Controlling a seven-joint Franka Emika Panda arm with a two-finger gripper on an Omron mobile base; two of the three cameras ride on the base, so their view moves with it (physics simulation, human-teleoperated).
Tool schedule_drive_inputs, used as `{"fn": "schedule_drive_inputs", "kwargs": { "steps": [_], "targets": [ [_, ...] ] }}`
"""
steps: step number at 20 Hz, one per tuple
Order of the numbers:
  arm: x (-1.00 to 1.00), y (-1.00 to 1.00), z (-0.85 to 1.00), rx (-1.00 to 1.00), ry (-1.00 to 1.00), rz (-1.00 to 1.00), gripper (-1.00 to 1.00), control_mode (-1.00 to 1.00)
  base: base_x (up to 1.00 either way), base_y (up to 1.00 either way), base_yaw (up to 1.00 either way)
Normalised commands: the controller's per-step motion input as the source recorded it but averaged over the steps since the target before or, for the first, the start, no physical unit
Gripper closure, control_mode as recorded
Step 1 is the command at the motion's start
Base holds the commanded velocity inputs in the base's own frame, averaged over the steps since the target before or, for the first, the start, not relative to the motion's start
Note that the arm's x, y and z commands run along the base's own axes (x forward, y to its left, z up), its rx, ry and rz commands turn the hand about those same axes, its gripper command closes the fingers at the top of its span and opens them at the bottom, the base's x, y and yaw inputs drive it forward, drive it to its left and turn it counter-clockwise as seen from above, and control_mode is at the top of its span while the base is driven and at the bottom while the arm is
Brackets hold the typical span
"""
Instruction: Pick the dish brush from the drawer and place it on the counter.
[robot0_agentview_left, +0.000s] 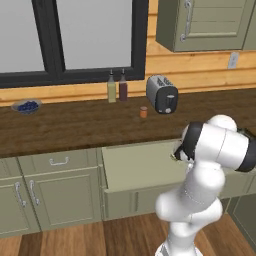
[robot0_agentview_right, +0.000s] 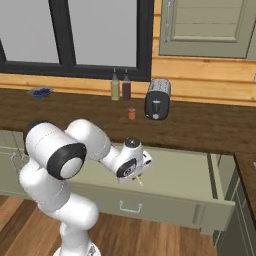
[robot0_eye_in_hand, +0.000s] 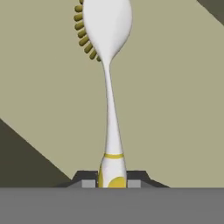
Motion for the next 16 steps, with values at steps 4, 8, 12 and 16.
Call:
{"fn": "schedule_drive_inputs", "kwargs": {
  "steps": [4,8,12,16],
  "targets": [
    [-0.09,0.00,1.00,-0.04,-0.09,0.28,1.00,-1.00,0.00,0.00,0.00],
    [0.00,0.00,1.00,0.02,-0.04,0.22,1.00,-1.00,0.00,0.00,0.00],
    [0.29,0.51,1.00,0.22,-0.04,0.16,1.00,-1.00,0.00,0.00,0.00],
    [0.73,1.00,1.00,0.16,0.00,0.06,1.00,-1.00,0.00,0.00,0.00]
  ]
}}
